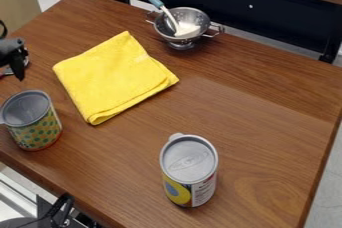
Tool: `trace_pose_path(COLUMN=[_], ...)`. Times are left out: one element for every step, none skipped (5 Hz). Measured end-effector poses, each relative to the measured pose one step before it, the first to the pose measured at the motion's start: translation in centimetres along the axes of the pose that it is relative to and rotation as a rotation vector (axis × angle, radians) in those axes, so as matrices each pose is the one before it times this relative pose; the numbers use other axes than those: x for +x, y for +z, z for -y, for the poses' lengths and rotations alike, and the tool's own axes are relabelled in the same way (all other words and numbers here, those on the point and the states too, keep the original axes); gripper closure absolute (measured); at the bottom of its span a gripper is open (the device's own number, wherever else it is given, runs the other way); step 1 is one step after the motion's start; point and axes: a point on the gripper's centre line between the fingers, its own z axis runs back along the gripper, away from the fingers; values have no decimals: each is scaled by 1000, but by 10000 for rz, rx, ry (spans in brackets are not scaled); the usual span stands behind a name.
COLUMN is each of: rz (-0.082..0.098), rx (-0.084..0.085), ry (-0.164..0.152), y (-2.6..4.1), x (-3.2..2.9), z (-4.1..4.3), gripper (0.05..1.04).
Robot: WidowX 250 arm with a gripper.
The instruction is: Move the can in the right side
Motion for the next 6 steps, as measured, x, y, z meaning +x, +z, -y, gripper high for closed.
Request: trace_pose_path(rz=[64,-368,-241,-209,-324,-141], rx=[251,364,-127,-198,-107,100], ry=[790,725,798,283,74,234], y=[-397,-107,-116,51,650,31], x=[-603,-1377,-1344,-1273,-883,-1742], z=[-38,-156,-44,227,349,584], gripper=[85,85,85,85,85,85])
